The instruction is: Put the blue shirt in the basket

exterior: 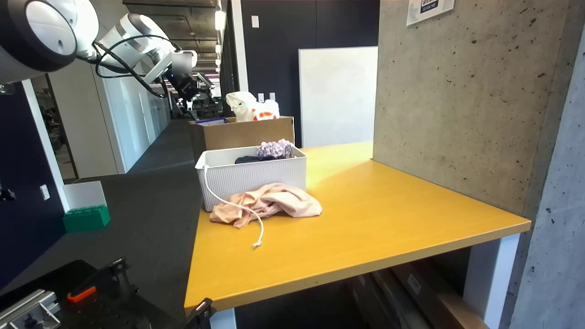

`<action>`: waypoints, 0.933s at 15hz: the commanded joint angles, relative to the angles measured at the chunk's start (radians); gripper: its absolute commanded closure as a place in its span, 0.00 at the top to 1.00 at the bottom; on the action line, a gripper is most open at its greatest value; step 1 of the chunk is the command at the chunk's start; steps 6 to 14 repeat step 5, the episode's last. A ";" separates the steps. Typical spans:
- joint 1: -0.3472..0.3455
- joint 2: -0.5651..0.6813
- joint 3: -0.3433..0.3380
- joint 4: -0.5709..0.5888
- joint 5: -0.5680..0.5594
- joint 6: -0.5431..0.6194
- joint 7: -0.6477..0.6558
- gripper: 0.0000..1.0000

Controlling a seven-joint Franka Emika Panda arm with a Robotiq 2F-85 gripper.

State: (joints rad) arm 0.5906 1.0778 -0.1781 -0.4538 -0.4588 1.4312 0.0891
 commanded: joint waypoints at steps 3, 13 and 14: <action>0.019 0.017 -0.010 0.017 -0.001 -0.007 0.029 1.00; 0.023 0.021 -0.012 0.017 -0.003 -0.007 0.034 1.00; 0.023 0.021 -0.012 0.017 -0.003 -0.007 0.034 1.00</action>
